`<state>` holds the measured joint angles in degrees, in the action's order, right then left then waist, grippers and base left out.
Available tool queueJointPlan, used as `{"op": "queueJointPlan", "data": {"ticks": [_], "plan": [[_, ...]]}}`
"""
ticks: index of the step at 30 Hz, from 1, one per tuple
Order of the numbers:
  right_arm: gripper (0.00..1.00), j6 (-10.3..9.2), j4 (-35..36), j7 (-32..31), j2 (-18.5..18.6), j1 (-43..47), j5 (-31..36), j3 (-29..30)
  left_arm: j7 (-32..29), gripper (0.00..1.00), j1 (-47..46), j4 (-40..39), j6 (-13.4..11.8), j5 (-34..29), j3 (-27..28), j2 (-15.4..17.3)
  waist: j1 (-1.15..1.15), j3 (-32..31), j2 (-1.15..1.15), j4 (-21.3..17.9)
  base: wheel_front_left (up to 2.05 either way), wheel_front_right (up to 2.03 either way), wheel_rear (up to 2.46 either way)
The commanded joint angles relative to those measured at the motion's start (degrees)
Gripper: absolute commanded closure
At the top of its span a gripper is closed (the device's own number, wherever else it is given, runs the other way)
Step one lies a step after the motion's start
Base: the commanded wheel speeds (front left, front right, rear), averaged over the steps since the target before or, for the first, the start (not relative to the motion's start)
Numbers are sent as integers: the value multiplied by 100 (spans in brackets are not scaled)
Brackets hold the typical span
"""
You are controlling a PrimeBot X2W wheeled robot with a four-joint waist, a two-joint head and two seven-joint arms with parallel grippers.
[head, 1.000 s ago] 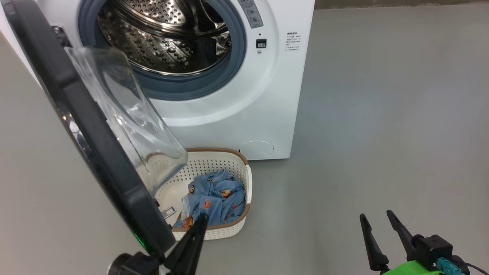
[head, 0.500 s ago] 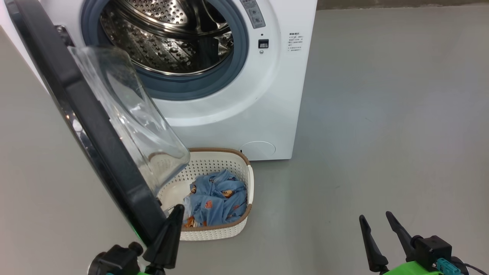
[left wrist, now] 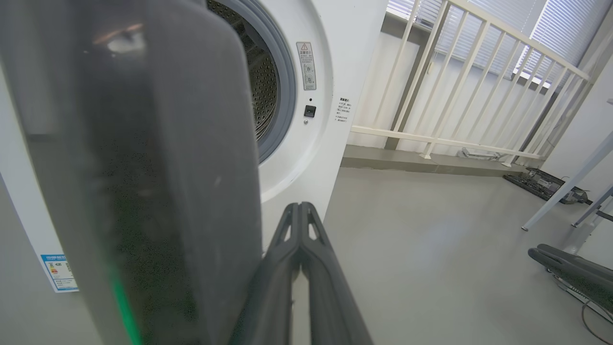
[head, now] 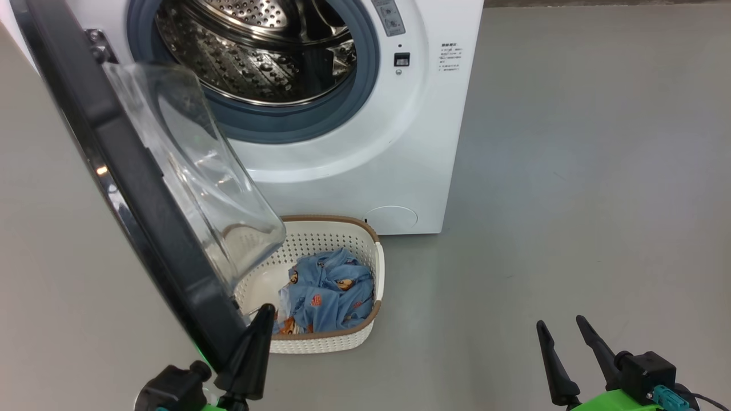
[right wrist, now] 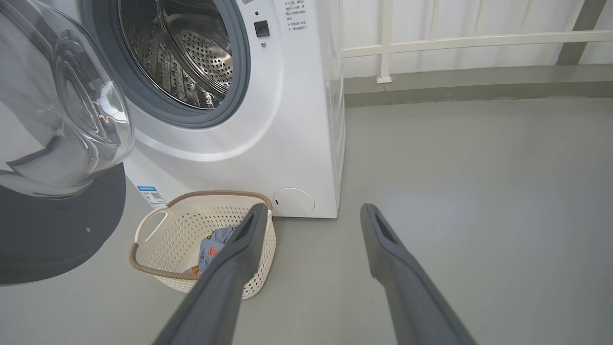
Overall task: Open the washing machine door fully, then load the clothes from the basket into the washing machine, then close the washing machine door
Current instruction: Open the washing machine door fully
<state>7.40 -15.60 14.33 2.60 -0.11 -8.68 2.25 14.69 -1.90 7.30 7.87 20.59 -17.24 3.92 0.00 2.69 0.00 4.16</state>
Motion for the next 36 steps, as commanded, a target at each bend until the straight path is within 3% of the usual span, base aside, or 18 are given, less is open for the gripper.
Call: {"op": "queueJointPlan", "data": {"ticks": [1, 16, 29, 36], "plan": [[0, 9, 115, 67, 28, -237, -47, -161, 31, 100, -214, -122, -39, -8, 413, 101, 0, 2, 0, 31, 0, 0, 0], [0, 9, 100, 67, 28, -234, -117, -159, 31, 100, 154, -339, -66, -193, 1205, -1, 0, 14, 0, 512, 0, 0, 0], [0, 9, 66, 67, 28, -182, -155, -175, 31, 100, 472, -259, -622, -287, 2231, -72, 0, -104, 0, 717, 0, 0, 0], [0, 9, 116, 67, 28, -165, -119, -169, 31, 100, 389, -119, -666, -104, 2901, 102, 0, -45, 0, 689, 0, 0, 0]]}}
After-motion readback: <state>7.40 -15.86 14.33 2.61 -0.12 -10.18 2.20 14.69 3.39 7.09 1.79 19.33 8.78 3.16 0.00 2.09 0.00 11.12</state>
